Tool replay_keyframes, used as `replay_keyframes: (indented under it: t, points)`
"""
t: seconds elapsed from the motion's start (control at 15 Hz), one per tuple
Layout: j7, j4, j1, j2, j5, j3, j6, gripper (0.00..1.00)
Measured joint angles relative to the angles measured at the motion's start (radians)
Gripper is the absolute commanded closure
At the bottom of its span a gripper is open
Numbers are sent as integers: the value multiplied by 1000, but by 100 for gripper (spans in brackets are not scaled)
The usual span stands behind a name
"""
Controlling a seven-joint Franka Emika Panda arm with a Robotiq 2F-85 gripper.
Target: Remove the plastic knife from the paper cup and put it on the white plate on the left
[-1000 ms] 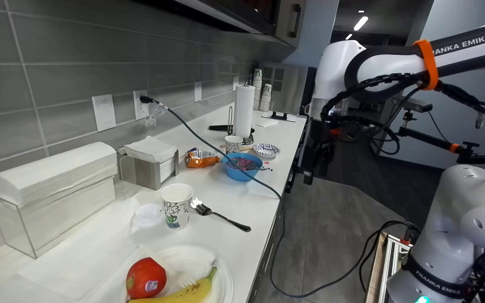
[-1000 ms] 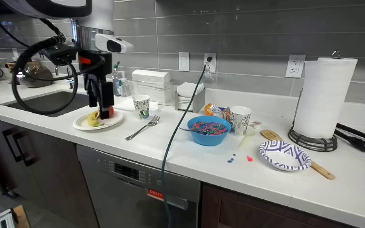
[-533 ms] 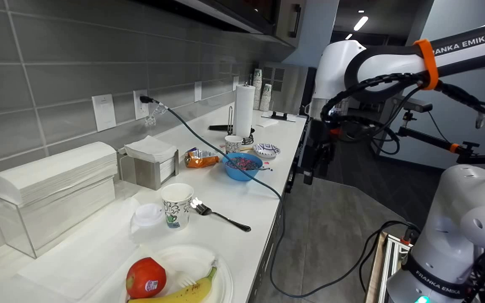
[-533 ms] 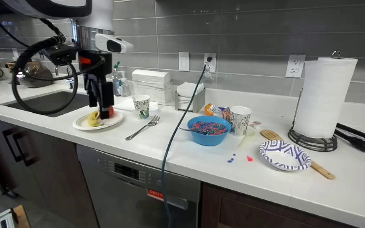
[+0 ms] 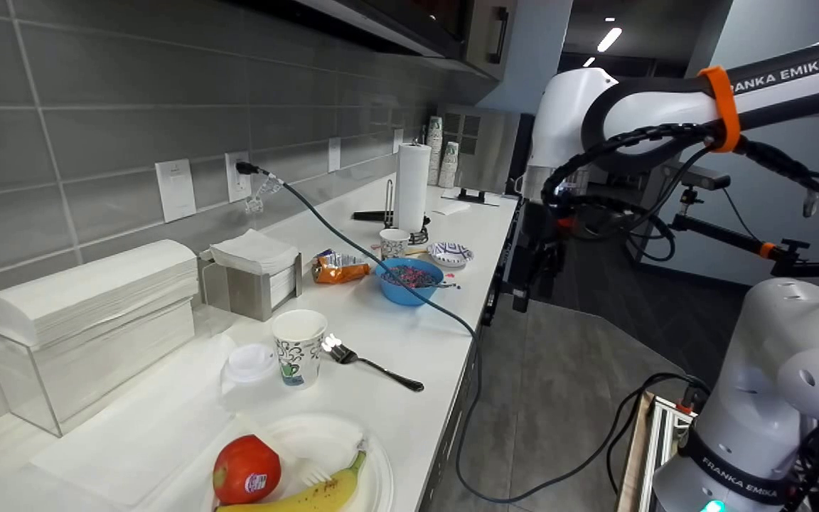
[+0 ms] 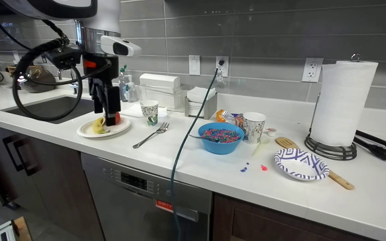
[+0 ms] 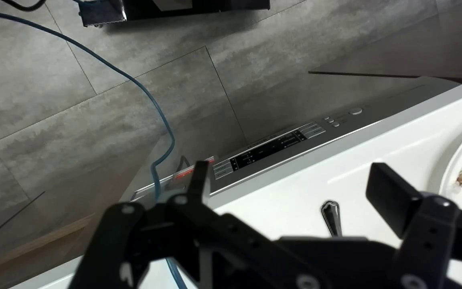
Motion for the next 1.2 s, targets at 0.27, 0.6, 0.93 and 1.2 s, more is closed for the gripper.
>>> replay_keyframes:
  t: [0.27,0.6,0.93,1.2]
  points:
    - [0,0,0,0,0,0,0,0]
    - [0,0,0,0,0,0,0,0]
    - [0,1,0,1,3,0,0,0]
    - [0,14,42,23,77,33,28,0]
